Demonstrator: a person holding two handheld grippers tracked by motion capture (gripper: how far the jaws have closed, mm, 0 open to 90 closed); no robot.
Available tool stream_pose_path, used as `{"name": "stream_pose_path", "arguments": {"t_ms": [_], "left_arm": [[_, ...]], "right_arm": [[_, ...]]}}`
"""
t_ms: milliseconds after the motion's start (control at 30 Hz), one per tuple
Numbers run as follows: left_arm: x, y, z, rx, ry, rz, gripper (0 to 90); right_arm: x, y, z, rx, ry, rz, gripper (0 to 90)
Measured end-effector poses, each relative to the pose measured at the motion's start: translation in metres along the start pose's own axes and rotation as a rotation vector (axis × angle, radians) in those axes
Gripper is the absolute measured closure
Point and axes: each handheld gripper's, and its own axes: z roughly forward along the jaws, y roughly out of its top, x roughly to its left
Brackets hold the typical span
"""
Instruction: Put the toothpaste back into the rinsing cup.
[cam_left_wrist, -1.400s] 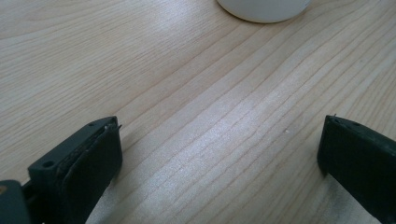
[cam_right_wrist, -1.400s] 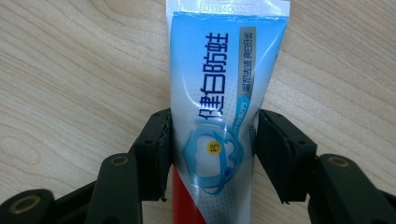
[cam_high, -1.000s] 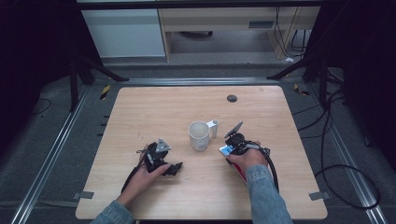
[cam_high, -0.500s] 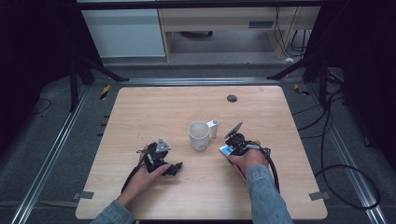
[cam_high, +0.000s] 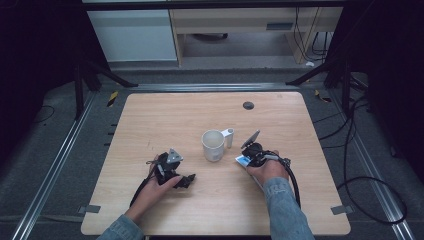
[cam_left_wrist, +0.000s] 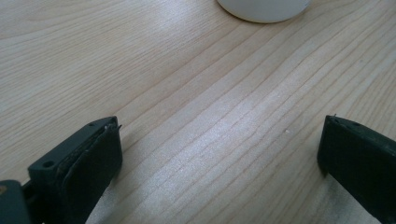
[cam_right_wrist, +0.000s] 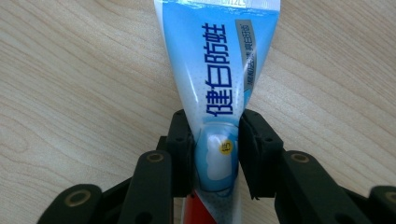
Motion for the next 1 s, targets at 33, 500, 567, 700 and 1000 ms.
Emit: {"name": "stream_pose_path", "arguments": {"t_ms": [33,500,567,700,1000], "left_arm": [[0.0,0.0,0.0,0.0,0.0,0.0,0.0],[0.0,0.0,0.0,0.0,0.0,0.0,0.0],[0.0,0.0,0.0,0.0,0.0,0.001,0.0],[0.0,0.0,0.0,0.0,0.0,0.0,0.0],[0.0,0.0,0.0,-0.003,0.001,-0.003,0.0]], "right_arm": [[0.0,0.0,0.0,-0.002,0.0,-0.002,68.2],[-0.004,-0.004,-0.008,-0.023,0.045,0.008,72.8],[-0.005,-0.005,-0.012,-0.026,0.043,0.012,73.0],[-0.007,-0.005,-0.016,-0.027,0.043,0.015,73.2],[-0.01,-0.005,-0.023,-0.007,0.034,0.017,73.5]]}}
